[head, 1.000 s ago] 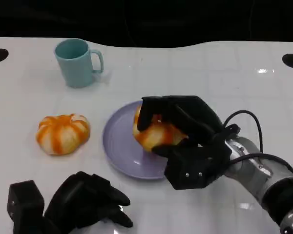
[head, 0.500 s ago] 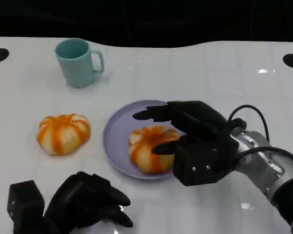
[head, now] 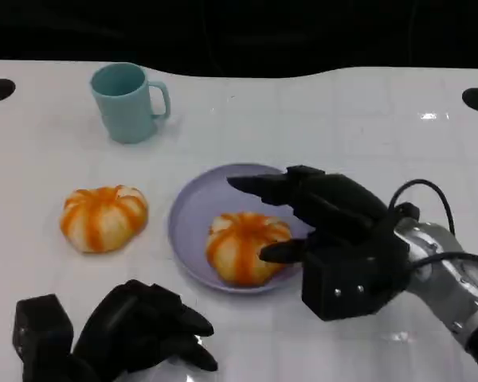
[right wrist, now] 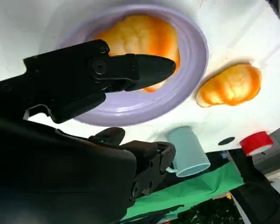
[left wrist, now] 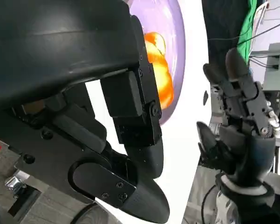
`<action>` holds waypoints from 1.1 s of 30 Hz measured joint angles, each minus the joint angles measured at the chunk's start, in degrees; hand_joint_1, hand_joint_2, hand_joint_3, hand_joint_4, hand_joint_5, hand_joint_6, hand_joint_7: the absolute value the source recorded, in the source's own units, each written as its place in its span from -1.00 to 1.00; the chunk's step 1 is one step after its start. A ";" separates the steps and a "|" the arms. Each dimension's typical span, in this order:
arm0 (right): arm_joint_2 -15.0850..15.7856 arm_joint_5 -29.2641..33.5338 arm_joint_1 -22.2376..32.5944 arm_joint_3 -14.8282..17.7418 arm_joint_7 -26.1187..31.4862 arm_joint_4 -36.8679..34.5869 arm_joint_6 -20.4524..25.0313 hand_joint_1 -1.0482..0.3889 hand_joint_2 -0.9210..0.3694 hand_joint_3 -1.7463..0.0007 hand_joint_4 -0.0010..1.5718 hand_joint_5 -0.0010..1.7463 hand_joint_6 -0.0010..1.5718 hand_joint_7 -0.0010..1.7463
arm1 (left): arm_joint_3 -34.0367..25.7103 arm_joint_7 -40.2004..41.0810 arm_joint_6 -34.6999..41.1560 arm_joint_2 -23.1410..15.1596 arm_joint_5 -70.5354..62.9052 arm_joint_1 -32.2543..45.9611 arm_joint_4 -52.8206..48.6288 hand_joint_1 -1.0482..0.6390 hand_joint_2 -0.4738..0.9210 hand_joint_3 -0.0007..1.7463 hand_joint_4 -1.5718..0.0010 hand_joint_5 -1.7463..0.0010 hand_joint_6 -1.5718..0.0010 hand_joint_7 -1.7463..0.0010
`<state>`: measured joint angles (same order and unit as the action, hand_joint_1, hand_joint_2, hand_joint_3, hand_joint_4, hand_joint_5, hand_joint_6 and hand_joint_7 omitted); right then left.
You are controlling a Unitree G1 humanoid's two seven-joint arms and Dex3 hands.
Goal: Grasp the bread from the table and place it into the plate.
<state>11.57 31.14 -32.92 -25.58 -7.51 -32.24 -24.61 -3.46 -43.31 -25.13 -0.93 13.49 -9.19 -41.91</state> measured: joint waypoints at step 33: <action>3.06 -25.48 28.95 13.95 -7.66 24.09 0.83 0.04 -0.92 0.86 -0.07 1.00 -0.33 1.00 | -0.05 0.00 -1.18 0.31 -0.13 -0.89 -1.88 -1.00 0.79 -1.00 -1.00 0.81 -0.96 1.00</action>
<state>14.63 5.66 -3.97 -11.63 -15.17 -8.15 -23.78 -3.50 -43.31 -26.32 -0.62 13.35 -10.09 -43.79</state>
